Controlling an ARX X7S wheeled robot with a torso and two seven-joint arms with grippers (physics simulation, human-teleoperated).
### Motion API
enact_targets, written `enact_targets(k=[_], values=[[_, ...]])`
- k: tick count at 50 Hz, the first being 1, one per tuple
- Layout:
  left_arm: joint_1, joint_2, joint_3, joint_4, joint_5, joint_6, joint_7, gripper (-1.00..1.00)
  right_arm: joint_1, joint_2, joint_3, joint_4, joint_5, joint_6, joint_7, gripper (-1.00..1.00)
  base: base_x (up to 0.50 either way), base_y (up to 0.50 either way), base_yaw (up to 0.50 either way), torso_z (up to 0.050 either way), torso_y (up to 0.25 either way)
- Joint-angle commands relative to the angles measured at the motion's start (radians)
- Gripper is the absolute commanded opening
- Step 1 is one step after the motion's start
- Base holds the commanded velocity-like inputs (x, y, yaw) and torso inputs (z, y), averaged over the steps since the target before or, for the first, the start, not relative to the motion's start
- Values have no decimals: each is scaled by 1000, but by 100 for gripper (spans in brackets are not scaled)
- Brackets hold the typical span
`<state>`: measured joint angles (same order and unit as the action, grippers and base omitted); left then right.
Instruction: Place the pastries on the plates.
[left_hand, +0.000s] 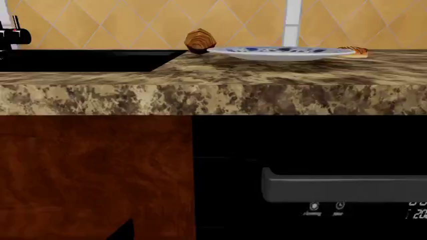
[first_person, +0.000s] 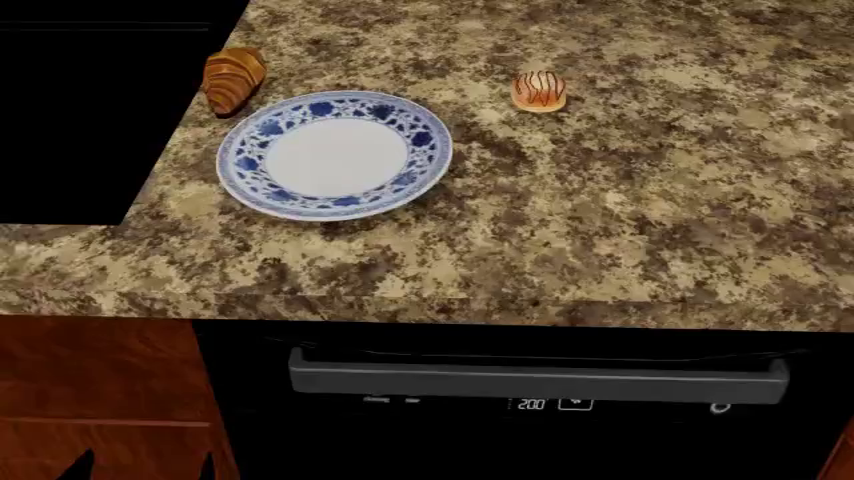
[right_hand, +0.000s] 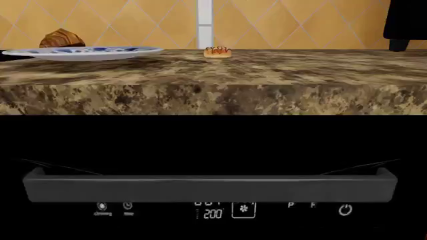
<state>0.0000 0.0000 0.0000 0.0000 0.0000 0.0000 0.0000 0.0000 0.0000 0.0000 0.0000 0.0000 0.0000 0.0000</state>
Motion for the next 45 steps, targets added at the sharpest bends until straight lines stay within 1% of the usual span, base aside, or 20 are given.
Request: enact_targets(k=[1,2,7,17,18,24,29,35,45], values=[[2,-8,9,12,-8,-10,-9,100,-4,10,-13,-23,10,19,13,100,0,0,0,0,0],[-9,-11,17,12,6,-29,-45,100,7,13,-19,-2,4,26,39,100,0,0,0,0,0],[-9,-26,40,8,5,-35,-85,100,20,30,-40,6,4,67,83,100,0,0,0,0,0],[-2,-48,64,28,-36,-46,-96,100,14,51,-65,6,16,62,109,100,0,0,0,0,0],[-2,-7,20,30,29,-58,-57,100,13,8,-13,11,-33,57,59,100,0,0,0,0,0],[-2,-32,67,29,41,-62,-108,100,6,33,-47,-22,0,76,78,100,0,0,0,0,0],[-5,-42,76,42,20,-87,-120,100,4,45,-62,-30,11,87,89,100,0,0,0,0,0],[-4,-54,86,66,-14,-122,-115,100,1,57,-75,-34,27,89,97,100,0,0,0,50,0],[-6,-69,102,63,-36,-124,-127,100,0,70,-93,-45,42,94,113,100,0,0,0,50,0]])
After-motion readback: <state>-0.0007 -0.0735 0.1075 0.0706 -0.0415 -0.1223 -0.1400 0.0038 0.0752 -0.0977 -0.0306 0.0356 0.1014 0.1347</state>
